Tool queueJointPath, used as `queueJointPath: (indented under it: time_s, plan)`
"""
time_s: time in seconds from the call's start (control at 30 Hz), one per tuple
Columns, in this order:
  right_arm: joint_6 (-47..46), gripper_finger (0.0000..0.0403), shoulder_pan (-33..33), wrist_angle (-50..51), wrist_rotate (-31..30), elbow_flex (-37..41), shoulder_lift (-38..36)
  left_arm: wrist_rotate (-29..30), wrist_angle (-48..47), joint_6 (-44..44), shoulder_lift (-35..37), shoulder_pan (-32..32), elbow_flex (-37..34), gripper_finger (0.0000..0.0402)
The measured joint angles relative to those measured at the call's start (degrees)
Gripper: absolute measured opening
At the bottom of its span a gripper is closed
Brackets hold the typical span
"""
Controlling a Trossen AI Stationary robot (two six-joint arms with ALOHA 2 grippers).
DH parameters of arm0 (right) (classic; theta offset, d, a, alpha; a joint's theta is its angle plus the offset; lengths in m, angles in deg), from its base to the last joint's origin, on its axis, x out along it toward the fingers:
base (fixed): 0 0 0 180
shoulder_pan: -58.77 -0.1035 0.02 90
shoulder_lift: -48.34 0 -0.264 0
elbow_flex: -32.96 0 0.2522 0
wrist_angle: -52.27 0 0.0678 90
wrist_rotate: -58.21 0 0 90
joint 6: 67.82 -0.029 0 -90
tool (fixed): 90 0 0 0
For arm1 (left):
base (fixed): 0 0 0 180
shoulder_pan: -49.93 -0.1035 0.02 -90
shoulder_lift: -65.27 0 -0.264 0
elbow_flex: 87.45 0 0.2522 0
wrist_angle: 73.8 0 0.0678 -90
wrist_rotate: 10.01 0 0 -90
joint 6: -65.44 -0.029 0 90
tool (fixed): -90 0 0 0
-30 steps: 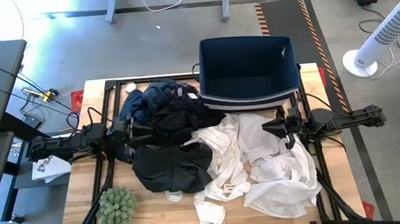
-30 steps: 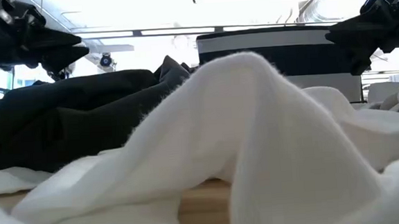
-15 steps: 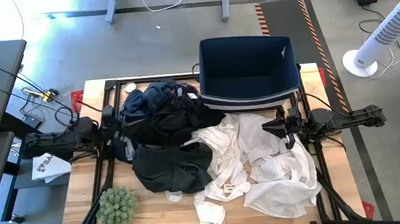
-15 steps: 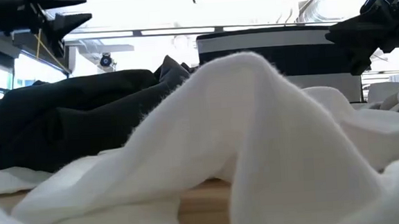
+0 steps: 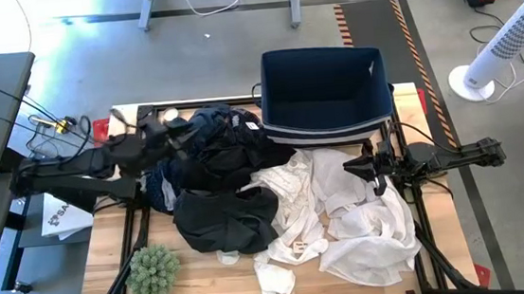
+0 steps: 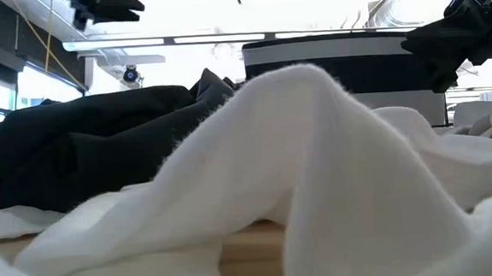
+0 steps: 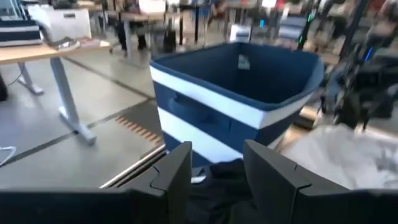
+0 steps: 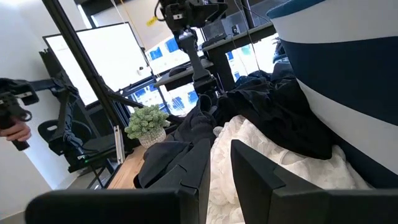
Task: Sort clothes
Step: Put the black shirt into the blue laundry organizer
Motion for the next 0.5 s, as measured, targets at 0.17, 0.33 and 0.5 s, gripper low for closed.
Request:
queueJointPath:
  time_s: [0.17,0.33,0.5]
  plan:
    - [0.00,0.0059,-0.02,0.00,-0.01,0.00,0.00,-1.80,-3.87,1.80,-9.23,0.01,8.53,0.0142]
    - [0.00,0.0059,0.00,0.00,0.00,0.00,0.00,-8.22,-2.35,6.16,-15.25,-0.04,13.09,0.0142]
    - [0.00,0.0059,-0.02,0.00,0.00,0.00,0.00,-15.25,-16.73,9.31,-21.66,-0.71,18.34,0.0152]
